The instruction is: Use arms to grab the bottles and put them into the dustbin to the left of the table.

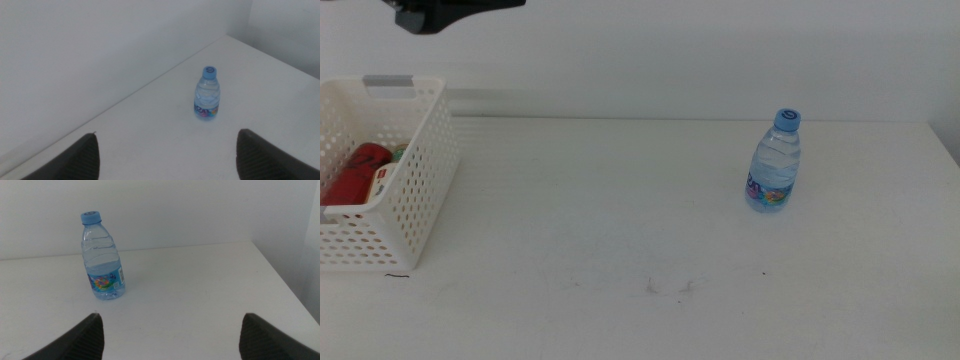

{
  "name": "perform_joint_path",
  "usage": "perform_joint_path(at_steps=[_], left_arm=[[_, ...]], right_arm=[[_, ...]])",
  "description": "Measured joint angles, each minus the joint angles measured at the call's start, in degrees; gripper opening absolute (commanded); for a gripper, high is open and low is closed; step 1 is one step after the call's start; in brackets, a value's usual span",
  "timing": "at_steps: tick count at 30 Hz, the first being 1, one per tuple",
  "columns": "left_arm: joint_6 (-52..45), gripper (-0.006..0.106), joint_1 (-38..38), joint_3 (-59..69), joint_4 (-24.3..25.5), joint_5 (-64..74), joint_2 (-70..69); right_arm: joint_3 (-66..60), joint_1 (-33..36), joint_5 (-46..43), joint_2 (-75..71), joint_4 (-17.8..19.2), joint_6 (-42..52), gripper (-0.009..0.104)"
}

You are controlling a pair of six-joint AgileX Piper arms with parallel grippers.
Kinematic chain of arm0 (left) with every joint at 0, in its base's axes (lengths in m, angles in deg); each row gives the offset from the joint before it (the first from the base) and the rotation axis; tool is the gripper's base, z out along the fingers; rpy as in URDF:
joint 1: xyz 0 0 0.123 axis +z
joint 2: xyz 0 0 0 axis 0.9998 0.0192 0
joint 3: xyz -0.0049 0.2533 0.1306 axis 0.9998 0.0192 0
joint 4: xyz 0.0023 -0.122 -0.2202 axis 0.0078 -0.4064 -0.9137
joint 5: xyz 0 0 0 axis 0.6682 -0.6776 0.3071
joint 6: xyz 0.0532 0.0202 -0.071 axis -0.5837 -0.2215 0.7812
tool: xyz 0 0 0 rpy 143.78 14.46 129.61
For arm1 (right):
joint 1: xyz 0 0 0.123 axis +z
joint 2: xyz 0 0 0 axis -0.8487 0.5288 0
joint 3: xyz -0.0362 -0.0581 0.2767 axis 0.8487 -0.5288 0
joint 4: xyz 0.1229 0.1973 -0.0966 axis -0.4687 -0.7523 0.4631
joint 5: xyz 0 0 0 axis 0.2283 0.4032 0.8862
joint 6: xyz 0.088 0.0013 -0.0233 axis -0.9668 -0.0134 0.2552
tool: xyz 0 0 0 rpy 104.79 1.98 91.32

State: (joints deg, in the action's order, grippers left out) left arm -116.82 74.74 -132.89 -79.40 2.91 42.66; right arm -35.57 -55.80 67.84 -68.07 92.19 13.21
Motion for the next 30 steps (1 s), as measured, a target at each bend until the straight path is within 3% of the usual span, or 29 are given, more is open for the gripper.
perform_joint_path(at_steps=[6, 12, 17, 22, 24, 28, 30], left_arm=[[-0.08, 0.094, 0.0, 0.0, 0.0, -0.44, 0.0], [-0.08, 0.094, 0.0, 0.0, 0.0, -0.44, 0.0], [-0.08, 0.094, -0.08, 0.0, 0.37, -0.44, -0.09], [-0.08, 0.094, -0.08, 0.0, 1.26, -0.44, -0.09], [-0.08, 0.094, -0.08, 0.0, 1.51, -0.44, -0.09], [-0.08, 0.094, -0.08, 0.1, 1.63, -0.44, -0.09], [-0.08, 0.094, -0.08, 0.09, 1.63, -0.55, -0.09]], right_arm=[[0.0, 0.0, -1.63, 0.0, 0.72, 1.39, 0.089], [0.0, 0.0, -15.33, 6.26, 1.27, 1.32, 0.089], [0.58, 0.0, -29.7, 28.89, 8.62, 1.82, 0.089], [4.97, 0.0, -47.22, 52.44, 12.88, 1.91, 0.089], [8.29, 0.0, -49.98, 60.81, 15.93, 1.91, 0.089], [16.26, 0.0, -53.63, 76.84, 26.02, -0.81, 0.089], [19.68, 0.0, -55.74, 82.88, 28.82, -3.59, 0.089]])
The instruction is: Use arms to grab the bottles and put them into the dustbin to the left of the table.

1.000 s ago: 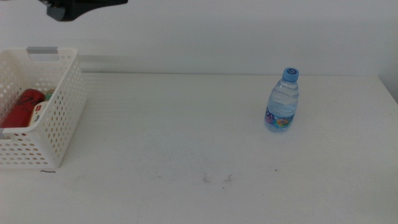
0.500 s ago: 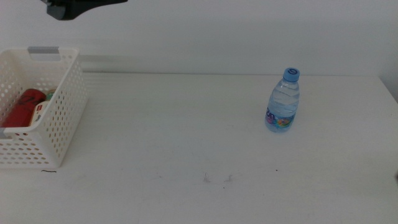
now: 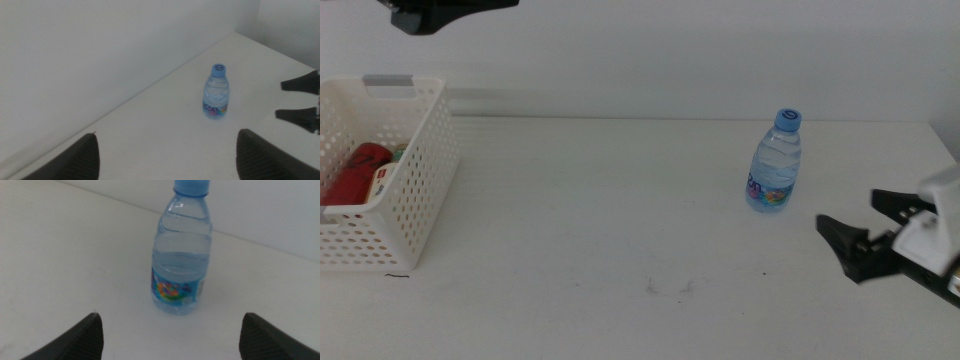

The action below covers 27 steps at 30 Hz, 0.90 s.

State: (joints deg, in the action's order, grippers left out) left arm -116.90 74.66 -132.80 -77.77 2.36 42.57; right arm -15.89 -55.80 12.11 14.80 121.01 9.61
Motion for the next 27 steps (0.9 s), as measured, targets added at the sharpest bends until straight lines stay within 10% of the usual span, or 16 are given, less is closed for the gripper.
perform_joint_path(at_steps=[21, 23, 26, 27], left_arm=[[-0.14, 0.094, 0.0, 0.0, 0.21, -4.93, 0.0], [-0.14, 0.094, 0.0, 0.0, 0.21, -4.93, 0.0], [-0.14, 0.094, 0.0, 0.0, 0.21, -4.97, 0.0], [-0.14, 0.094, 0.0, 0.0, 0.34, -4.97, 0.0]], right_arm=[[29.68, 4.96, -8.11, 36.3, -1.68, -5.18, 0.086], [33.28, 5.69, -5.17, 37.73, -1.68, -5.18, 0.07], [37.05, 7.55, 2.02, 38.24, -1.58, -5.36, 0.004], [38.38, 8.5, 4.83, 37.92, -1.38, -5.36, 0.0]])
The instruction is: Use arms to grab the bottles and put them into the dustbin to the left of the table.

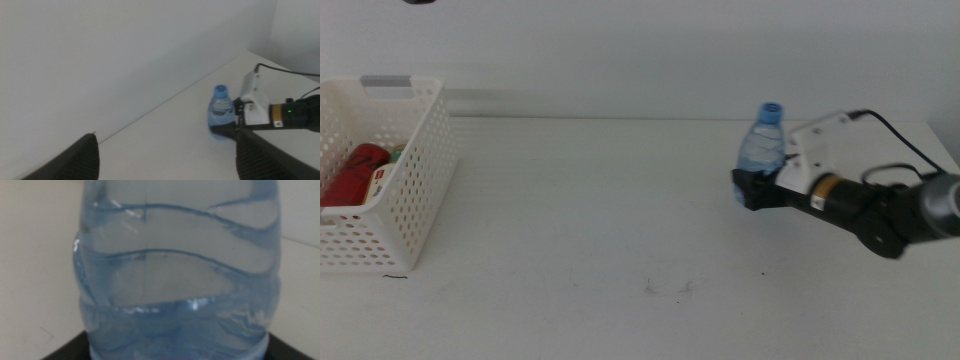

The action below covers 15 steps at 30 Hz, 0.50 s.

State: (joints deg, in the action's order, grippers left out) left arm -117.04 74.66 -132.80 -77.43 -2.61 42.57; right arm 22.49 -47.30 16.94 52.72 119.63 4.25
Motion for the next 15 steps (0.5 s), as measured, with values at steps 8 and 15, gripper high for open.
perform_joint_path(at_steps=[8, 15], left_arm=[[0.0, 0.094, 0.0, 0.0, 0.09, -0.11, 0.0], [0.0, 0.094, 0.0, 0.0, 0.09, -0.14, 0.0]], right_arm=[[13.7, 13.54, 14.13, 1.84, 3.43, -1.57, -0.003], [26.7, 20.41, 13.66, 10.93, 3.79, -4.96, -0.003]])
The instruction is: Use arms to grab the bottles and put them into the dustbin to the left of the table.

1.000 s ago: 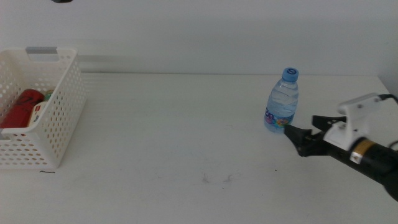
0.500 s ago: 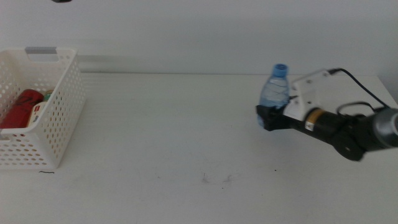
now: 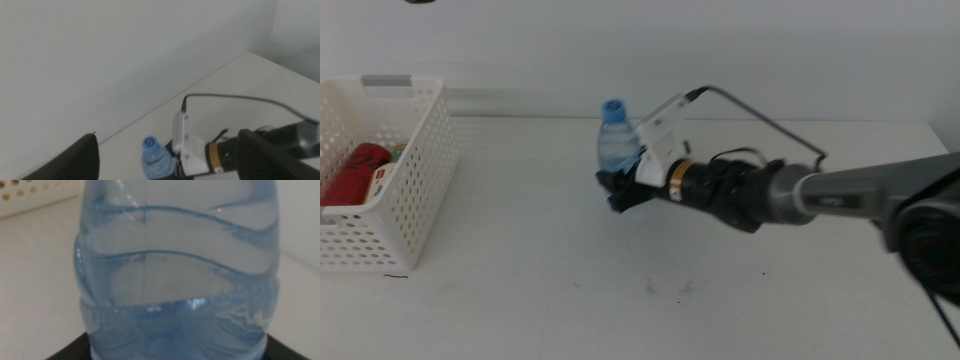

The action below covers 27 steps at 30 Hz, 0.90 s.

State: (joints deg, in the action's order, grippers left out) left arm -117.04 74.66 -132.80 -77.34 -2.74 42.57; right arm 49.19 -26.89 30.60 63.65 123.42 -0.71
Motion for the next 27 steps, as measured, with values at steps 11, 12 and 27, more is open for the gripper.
perform_joint_path(at_steps=[11, 12, 27], left_arm=[[0.0, 0.094, 0.0, 0.0, 0.03, -0.21, 0.0], [0.0, 0.094, 0.0, 0.0, 0.03, -0.21, 0.0], [0.0, 0.094, 0.0, 0.0, 0.24, -0.32, 0.0]], right_arm=[[5.67, 1.96, -3.26, 5.94, -3.54, -2.08, 0.075], [5.67, 1.96, -1.58, 5.81, -3.55, -3.5, 0.094], [-23.04, 2.78, 30.83, -43.05, -3.2, -13.0, 0.091]])
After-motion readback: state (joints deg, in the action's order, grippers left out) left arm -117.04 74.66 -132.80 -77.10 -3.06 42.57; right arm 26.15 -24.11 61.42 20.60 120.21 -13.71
